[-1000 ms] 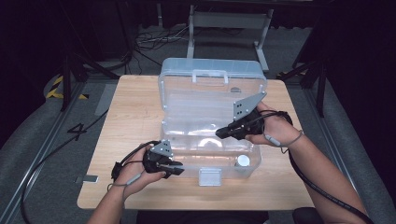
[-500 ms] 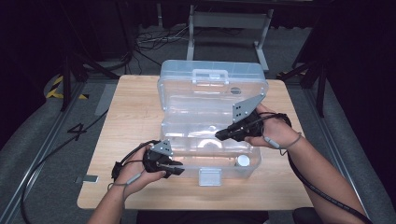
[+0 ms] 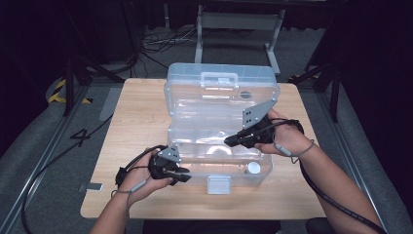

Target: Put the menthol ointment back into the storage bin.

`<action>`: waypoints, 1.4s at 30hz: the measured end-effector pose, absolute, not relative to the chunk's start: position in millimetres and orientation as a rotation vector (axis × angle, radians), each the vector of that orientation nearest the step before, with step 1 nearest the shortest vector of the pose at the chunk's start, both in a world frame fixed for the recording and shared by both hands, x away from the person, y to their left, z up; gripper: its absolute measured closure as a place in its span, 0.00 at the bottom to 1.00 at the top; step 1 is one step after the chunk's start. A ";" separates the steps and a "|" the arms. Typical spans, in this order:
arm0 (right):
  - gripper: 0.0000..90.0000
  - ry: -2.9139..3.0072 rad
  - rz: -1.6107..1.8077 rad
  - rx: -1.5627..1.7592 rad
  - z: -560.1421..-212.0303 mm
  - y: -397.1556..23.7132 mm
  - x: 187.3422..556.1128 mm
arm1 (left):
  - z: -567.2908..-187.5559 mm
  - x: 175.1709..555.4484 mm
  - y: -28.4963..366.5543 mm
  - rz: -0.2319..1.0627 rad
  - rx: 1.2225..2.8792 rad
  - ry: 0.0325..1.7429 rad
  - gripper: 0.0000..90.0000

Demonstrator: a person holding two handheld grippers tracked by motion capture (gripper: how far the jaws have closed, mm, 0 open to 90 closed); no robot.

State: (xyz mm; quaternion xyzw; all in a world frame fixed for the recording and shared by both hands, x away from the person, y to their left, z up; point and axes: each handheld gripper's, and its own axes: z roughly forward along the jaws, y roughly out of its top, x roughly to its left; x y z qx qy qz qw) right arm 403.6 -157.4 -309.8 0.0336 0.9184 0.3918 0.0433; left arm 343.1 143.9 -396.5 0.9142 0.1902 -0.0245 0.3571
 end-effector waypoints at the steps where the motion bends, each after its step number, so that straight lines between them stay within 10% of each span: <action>1: 0.99 2.807 1.197 0.103 -309.8 -157.5 403.4 | -394.6 343.8 145.6 -0.069 2.344 0.489 0.82; 42: 0.98 2.760 1.257 0.149 -315.0 -162.2 398.7 | -315.6 365.3 191.3 0.067 1.971 0.575 0.99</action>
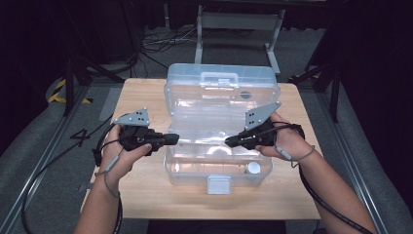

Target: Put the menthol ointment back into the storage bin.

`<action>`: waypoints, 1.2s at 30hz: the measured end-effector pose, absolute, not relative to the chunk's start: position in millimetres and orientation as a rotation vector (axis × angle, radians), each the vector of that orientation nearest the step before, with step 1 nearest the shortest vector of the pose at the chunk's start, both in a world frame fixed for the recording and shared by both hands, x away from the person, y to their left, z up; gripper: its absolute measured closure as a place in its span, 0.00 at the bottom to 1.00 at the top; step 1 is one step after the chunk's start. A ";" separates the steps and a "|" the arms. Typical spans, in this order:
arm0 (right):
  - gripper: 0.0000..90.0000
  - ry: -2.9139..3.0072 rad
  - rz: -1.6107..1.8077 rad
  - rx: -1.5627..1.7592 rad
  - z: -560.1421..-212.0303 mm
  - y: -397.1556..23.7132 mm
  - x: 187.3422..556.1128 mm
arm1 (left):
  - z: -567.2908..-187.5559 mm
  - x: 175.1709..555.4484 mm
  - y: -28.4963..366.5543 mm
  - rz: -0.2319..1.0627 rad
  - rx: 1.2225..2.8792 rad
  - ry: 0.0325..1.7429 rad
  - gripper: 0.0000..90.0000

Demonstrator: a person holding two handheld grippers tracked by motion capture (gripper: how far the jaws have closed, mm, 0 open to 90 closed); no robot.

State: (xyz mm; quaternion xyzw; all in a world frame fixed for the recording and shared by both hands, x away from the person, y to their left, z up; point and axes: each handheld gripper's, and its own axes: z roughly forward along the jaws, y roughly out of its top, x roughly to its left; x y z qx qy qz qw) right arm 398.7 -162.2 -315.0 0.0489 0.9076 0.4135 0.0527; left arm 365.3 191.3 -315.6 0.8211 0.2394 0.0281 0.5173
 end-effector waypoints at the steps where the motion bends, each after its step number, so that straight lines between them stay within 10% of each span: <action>1: 0.98 2.756 1.263 0.147 -315.4 -162.4 398.5 | -314.4 367.8 191.7 0.083 1.957 0.594 0.99; 36: 0.97 2.701 1.314 0.156 -322.1 -166.5 390.9 | -307.3 398.8 196.3 0.299 1.798 0.876 0.99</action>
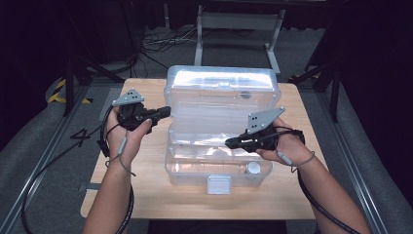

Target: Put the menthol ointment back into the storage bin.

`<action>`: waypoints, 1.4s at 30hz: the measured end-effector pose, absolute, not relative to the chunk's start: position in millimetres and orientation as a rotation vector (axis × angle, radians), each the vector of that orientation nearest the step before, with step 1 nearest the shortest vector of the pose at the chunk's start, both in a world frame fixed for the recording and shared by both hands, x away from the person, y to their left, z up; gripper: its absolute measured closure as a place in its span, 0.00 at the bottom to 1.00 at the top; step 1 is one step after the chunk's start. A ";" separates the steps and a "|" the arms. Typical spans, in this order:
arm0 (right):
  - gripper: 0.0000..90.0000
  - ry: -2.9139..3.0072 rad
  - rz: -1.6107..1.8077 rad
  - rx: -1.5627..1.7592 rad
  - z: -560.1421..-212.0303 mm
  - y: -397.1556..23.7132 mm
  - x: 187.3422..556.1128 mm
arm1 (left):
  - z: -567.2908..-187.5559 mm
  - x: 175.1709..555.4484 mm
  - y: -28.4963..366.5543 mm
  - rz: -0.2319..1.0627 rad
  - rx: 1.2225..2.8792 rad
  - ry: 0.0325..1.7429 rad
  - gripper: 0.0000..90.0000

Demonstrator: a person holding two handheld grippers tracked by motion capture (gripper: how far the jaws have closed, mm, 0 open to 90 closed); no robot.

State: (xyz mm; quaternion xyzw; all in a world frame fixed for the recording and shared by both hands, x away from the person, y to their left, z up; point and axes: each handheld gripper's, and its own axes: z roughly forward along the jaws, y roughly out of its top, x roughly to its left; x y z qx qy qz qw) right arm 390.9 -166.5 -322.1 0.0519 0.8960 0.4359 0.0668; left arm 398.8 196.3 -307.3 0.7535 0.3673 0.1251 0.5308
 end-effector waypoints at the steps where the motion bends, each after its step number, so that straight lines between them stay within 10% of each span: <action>1: 0.97 2.701 1.314 0.157 -322.3 -166.6 390.5 | -307.4 399.1 196.3 0.298 1.796 0.879 0.99; 42: 0.95 2.678 1.315 0.149 -322.1 -172.8 381.2 | -305.3 397.7 197.3 0.307 1.795 0.884 0.99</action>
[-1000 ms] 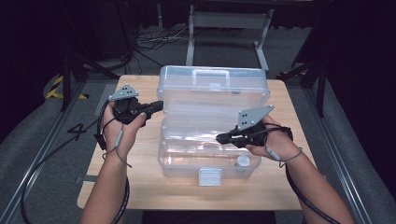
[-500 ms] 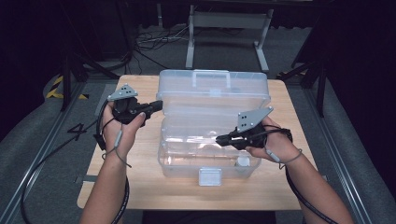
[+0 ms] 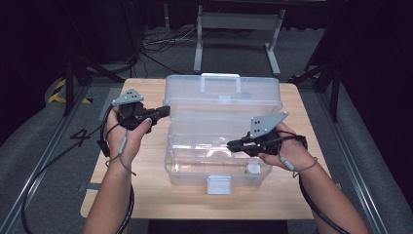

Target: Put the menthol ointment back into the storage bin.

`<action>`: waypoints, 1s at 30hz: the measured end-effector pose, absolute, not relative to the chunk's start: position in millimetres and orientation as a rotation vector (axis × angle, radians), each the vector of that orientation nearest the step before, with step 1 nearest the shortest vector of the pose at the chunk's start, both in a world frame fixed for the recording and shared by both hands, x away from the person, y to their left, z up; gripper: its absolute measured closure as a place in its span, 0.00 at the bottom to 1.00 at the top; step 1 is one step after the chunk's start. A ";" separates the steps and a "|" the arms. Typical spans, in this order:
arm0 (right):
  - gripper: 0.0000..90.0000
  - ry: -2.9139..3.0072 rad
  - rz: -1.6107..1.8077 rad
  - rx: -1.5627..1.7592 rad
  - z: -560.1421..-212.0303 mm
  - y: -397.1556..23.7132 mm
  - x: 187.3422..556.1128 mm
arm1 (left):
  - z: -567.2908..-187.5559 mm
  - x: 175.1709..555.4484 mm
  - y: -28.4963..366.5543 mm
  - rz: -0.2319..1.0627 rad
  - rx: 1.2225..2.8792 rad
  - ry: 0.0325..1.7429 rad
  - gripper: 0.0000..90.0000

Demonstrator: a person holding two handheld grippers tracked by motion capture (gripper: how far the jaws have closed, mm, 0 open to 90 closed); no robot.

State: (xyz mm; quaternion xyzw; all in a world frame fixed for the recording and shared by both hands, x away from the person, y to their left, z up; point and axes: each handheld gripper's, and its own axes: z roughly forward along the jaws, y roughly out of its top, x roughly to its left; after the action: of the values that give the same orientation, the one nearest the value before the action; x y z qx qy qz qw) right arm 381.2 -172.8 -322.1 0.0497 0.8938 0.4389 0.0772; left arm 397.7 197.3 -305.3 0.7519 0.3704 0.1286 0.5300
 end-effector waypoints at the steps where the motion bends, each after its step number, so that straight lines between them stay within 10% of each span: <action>1: 0.95 2.678 1.315 0.149 -322.1 -172.8 381.2 | -305.3 397.7 197.3 0.307 1.795 0.884 0.99; 30: 1.00 2.372 1.597 0.468 -308.1 -250.2 380.6 | -305.2 395.6 197.6 0.281 1.822 0.849 0.99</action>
State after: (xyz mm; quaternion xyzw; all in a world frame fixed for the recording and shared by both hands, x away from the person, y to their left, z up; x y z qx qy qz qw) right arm 380.6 -250.2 -308.1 0.1605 0.8125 0.5472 0.1216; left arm 395.6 197.6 -305.2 0.7623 0.3555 0.1178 0.5278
